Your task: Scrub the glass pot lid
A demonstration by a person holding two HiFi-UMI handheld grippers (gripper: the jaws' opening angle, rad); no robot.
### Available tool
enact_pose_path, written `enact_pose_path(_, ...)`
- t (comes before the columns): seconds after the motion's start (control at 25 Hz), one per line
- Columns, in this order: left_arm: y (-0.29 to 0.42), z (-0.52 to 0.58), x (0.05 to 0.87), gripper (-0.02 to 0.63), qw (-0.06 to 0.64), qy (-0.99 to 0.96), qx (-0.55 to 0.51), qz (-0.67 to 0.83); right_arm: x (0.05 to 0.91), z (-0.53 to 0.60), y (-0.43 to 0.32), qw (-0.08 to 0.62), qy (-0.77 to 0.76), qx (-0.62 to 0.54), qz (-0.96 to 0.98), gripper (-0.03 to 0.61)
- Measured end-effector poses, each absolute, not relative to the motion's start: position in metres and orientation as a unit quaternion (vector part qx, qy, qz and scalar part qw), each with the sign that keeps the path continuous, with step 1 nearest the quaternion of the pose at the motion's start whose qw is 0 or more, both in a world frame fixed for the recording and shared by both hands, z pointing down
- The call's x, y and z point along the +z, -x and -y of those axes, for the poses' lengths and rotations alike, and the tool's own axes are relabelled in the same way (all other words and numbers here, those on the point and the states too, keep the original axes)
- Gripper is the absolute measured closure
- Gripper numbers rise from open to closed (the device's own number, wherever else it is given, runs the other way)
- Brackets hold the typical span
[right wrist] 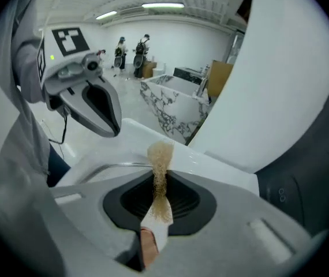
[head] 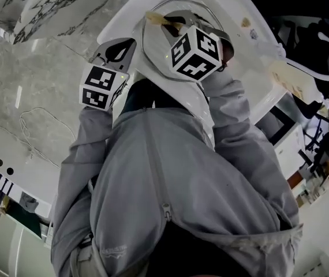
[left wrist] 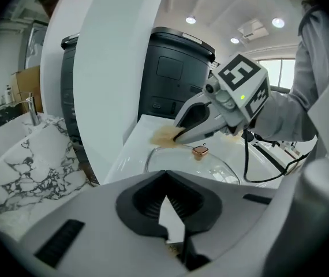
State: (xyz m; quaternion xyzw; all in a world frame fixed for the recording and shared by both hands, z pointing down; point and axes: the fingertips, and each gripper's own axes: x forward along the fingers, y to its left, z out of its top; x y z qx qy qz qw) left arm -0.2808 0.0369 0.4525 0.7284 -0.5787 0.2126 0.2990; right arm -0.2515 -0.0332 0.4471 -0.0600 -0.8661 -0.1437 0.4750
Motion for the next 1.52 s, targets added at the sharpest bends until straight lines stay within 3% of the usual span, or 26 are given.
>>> enact_pose_path(0.44, 0.286, -0.037, 0.468, 0.607, 0.323, -0.719, 0.207, 0.580, 0.529, 0.042, 0.266, 0.560, 0.132, -0.312, 0.756, 0.532)
enact_pose_path(0.96, 0.277, -0.035, 0.461, 0.607, 0.316, -0.717, 0.201, 0.587, 0.521, -0.010, 0.236, 0.565, 0.200, -0.351, 0.719, 0.532)
enact_pose_path(1.52, 0.251, -0.057, 0.452, 0.607, 0.299, -0.718, 0.207, 0.593, 0.513, -0.084, 0.171, 0.573, 0.246, -0.310, 0.717, 0.532)
